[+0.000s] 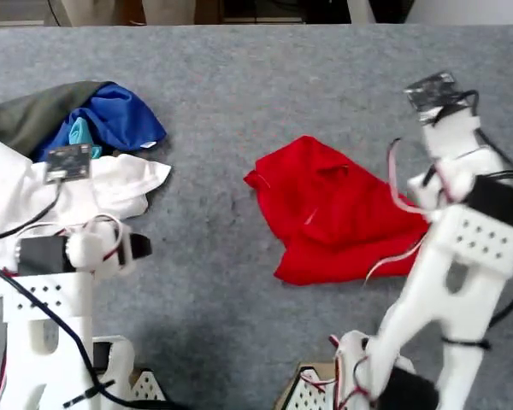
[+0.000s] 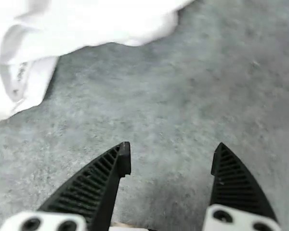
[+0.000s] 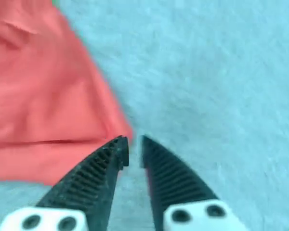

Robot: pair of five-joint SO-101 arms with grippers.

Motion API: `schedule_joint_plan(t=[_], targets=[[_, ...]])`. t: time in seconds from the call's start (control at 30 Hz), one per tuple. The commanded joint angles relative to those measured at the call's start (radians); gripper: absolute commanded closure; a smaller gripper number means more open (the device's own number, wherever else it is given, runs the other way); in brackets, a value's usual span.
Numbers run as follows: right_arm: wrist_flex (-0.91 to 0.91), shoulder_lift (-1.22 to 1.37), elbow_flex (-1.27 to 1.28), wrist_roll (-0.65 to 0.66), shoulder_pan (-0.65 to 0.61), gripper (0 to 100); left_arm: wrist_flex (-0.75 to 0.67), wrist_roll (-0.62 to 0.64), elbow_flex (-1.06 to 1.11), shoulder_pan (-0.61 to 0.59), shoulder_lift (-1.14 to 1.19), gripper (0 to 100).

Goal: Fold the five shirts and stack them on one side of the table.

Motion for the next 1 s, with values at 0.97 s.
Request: schedule_joint_plan(t=[0.97], targets=[[0.052,0.555,-0.107,-0.183,-0.228,99.7,-0.063,-0.012,0.086,-0.071,-0.013,72]])
